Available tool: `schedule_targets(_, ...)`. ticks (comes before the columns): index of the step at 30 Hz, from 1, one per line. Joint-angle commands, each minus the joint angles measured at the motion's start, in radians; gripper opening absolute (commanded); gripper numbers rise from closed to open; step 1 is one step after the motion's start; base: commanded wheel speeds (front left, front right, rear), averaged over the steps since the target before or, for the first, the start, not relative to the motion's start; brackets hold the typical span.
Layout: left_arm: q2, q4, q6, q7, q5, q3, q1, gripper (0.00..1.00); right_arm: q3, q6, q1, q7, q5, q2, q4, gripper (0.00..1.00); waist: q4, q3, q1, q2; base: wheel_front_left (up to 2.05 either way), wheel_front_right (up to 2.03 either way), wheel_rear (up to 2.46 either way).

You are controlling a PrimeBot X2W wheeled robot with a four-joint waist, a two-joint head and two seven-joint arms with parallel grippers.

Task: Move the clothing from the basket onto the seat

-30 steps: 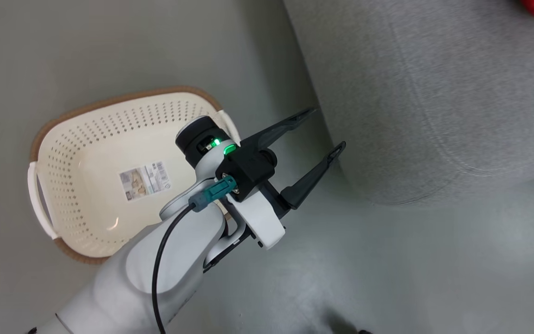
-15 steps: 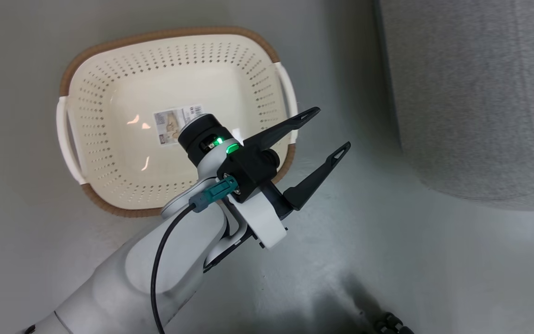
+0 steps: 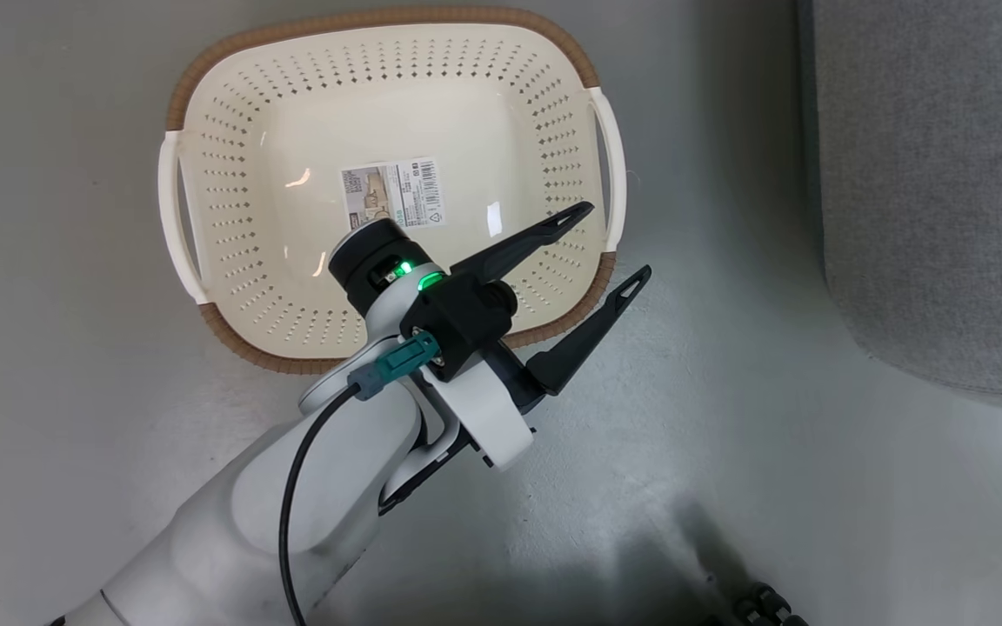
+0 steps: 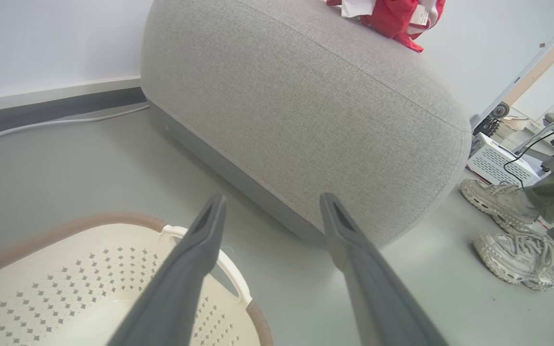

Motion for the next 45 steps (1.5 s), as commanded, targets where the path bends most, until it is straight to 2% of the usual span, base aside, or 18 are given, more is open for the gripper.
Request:
schedule_targets(1, -0.001, -0.023, -0.001, -0.005, 0.003, 0.023, 0.020, 1.00, 0.004, 0.003, 0.021, 0.014, 0.012, -0.040, -0.013, 0.00, 0.005, 0.001, 0.0000, 0.0000, 0.00, 0.00, 0.00)
schedule_targets(5, -0.014, -0.023, -0.001, -0.005, 0.001, 0.023, 0.014, 1.00, 0.053, 0.003, 0.041, 0.029, 0.042, -0.072, 0.125, 0.00, 0.025, -0.004, 0.0000, 0.0000, 0.00, 0.00, 0.00)
schedule_targets(12, -0.031, -0.029, -0.001, -0.005, -0.001, 0.040, 0.017, 1.00, 0.157, 0.003, 0.086, -0.058, 0.112, -0.087, 0.310, 0.00, 0.040, -0.043, 0.0000, 0.0000, 0.00, 0.00, 0.00)
schedule_targets(13, -0.033, -0.030, -0.001, -0.005, -0.001, 0.044, 0.019, 1.00, 0.176, 0.003, 0.095, -0.067, 0.127, -0.085, 0.322, 0.07, 0.040, -0.050, 0.0000, 0.0000, 0.00, 0.00, 0.00)
schedule_targets(14, -0.035, -0.028, -0.001, -0.005, -0.001, 0.046, 0.021, 1.00, 0.199, 0.003, 0.105, -0.074, 0.141, -0.084, 0.332, 0.31, 0.040, -0.057, 0.0000, 0.0000, 0.00, 0.00, 0.00)
schedule_targets(16, -0.040, -0.028, -0.001, -0.005, -0.002, 0.048, 0.025, 1.00, 0.239, 0.003, 0.126, -0.083, 0.178, -0.084, 0.344, 0.60, 0.041, -0.075, 0.0000, 0.0000, 0.00, 0.00, 0.00)
schedule_targets(17, -0.042, -0.027, -0.001, -0.005, -0.002, 0.049, 0.027, 1.00, 0.259, 0.003, 0.139, -0.085, 0.197, -0.085, 0.346, 0.91, 0.042, -0.085, 0.0000, 0.0000, 0.00, 0.00, 0.00)
schedule_targets(18, -0.044, -0.028, -0.001, -0.005, -0.002, 0.052, 0.029, 1.00, 0.280, 0.003, 0.154, -0.086, 0.216, -0.087, 0.345, 1.00, 0.044, -0.096, 0.0000, 0.0000, 0.00, 0.00, 0.00)
schedule_targets(28, -0.065, -0.022, -0.001, -0.005, -0.015, 0.098, 0.090, 1.00, 0.456, 0.003, 0.378, -0.088, 0.399, -0.081, 0.242, 1.00, 0.066, -0.262, 0.0000, 0.0000, 0.00, 0.00, 0.00)
schedule_targets(40, -0.078, 0.000, -0.001, -0.005, -0.016, 0.196, 0.216, 1.00, 0.611, 0.003, 0.551, -0.088, 0.500, -0.030, 0.186, 1.00, 0.107, -0.487, 0.0000, 0.0000, 0.00, 0.00, 0.00)
schedule_targets(44, -0.082, 0.016, -0.001, -0.005, -0.011, 0.266, 0.284, 1.00, 0.714, 0.003, 0.609, -0.088, 0.525, 0.003, 0.171, 1.00, 0.132, -0.575, 0.0000, 0.0000, 0.00, 0.00, 0.00)
schedule_targets(45, -0.082, 0.016, -0.001, -0.005, -0.011, 0.266, 0.284, 1.00, 0.714, 0.003, 0.609, -0.088, 0.525, 0.003, 0.171, 1.00, 0.132, -0.575, 0.0000, 0.0000, 0.00, 0.00, 0.00)
